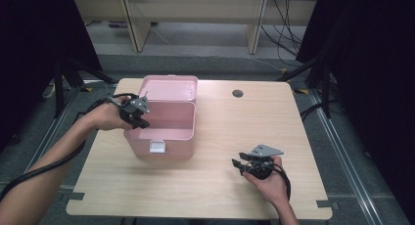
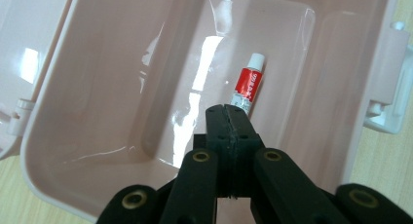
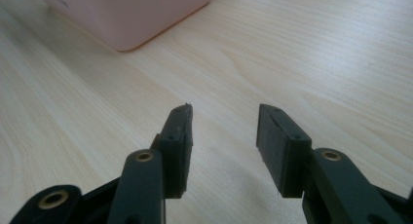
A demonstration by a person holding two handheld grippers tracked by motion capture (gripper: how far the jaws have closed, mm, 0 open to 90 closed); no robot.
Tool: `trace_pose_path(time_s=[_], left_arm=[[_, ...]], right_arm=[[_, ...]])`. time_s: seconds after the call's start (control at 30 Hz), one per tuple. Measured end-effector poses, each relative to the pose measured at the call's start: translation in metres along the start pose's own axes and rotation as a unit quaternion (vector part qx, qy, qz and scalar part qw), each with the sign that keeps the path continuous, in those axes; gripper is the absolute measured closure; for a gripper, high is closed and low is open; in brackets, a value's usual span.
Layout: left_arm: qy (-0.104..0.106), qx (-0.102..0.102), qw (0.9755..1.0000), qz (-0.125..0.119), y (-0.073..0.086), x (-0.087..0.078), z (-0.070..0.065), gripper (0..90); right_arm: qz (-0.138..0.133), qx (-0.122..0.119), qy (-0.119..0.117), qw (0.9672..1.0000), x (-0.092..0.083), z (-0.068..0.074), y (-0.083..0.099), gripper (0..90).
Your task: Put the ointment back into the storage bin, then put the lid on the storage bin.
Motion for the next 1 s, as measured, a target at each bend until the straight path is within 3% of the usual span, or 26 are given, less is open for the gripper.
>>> trace_pose_path(time_s=[0.07, 0.13, 0.2, 0.23, 0.27, 0.33, 0.43, 0.5, 0.53, 0.63, 0.67, 0.7, 0.8, 0.83, 0.93, 0.97, 1.0], left_arm=[[-0.003, -0.004, 1.0000, -0.006, 0.000, 0.000, 0.001, 89.0], [-0.009, -0.009, 0.9998, -0.017, -0.001, 0.000, 0.003, 88.4], [-0.012, -0.018, 0.9994, -0.026, -0.001, 0.000, 0.004, 87.4], [-0.015, -0.023, 0.9991, -0.031, -0.002, 0.000, 0.006, 87.0], [-0.014, -0.029, 0.9990, -0.031, -0.002, 0.000, 0.006, 86.7], [-0.018, -0.035, 0.9987, -0.033, -0.003, 0.000, 0.007, 86.0], [-0.020, -0.047, 0.9978, -0.041, -0.004, 0.000, 0.008, 83.7], [-0.020, -0.068, 0.9958, -0.058, -0.007, 0.002, 0.006, 80.7], [-0.022, -0.064, 0.9961, -0.057, -0.006, 0.001, 0.008, 79.5], [-0.032, -0.083, 0.9933, -0.075, -0.007, 0.000, 0.010, 73.0], [-0.037, -0.093, 0.9916, -0.083, -0.007, 0.000, 0.012, 71.6], [-0.039, -0.095, 0.9913, -0.082, -0.005, -0.001, 0.014, 71.1], [-0.054, -0.115, 0.9875, -0.093, -0.003, -0.001, 0.018, 68.1], [-0.056, -0.115, 0.9875, -0.092, -0.001, -0.002, 0.020, 66.9], [-0.070, -0.139, 0.9819, -0.108, 0.000, -0.006, 0.025, 63.1], [-0.075, -0.148, 0.9795, -0.114, 0.000, -0.007, 0.026, 62.5], [-0.080, -0.152, 0.9775, -0.122, 0.001, -0.008, 0.027, 61.6]], right_arm=[[0.000, 0.002, 0.003, 1.0000, 0.000, -0.001, 0.000, 58.0], [0.000, -0.001, -0.011, 0.9999, 0.001, 0.000, 0.001, 57.9], [-0.004, -0.005, 0.004, 1.0000, 0.000, -0.002, 0.001, 57.9], [-0.007, 0.013, -0.004, 0.9999, 0.000, 0.001, 0.001, 57.9], [-0.007, -0.004, 0.007, 0.9999, -0.001, -0.003, 0.000, 57.9], [0.002, 0.008, 0.004, 1.0000, -0.002, -0.001, 0.001, 57.9], [-0.005, -0.004, 0.003, 1.0000, -0.003, -0.003, 0.000, 57.9], [-0.005, -0.002, 0.004, 1.0000, -0.003, -0.003, -0.001, 57.9], [-0.005, 0.001, 0.004, 1.0000, -0.003, -0.002, -0.001, 57.9], [-0.008, -0.005, 0.005, 0.9999, -0.002, -0.002, -0.001, 57.9], [-0.003, 0.010, 0.000, 0.9999, -0.003, 0.001, -0.001, 57.9], [-0.010, 0.011, -0.001, 0.9999, -0.001, 0.001, -0.002, 57.9], [-0.006, 0.001, 0.005, 1.0000, -0.002, -0.001, -0.003, 57.9], [-0.005, 0.002, 0.005, 1.0000, -0.002, 0.000, -0.003, 57.9], [-0.013, 0.006, -0.001, 0.9999, -0.001, 0.002, -0.005, 57.9], [-0.012, -0.009, 0.008, 0.9999, -0.001, 0.000, -0.006, 57.9], [-0.007, -0.002, 0.004, 1.0000, -0.001, 0.002, -0.006, 58.0]])
Point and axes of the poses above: each handheld gripper's, and its own axes: x roughly forward along the jaws, y roughly out of its underside, z roughly to its left, the point moved 6 cm from there along x, roughly forward along the jaws, and after that the axes turned 3 degrees about y, right-handed, at the moved point
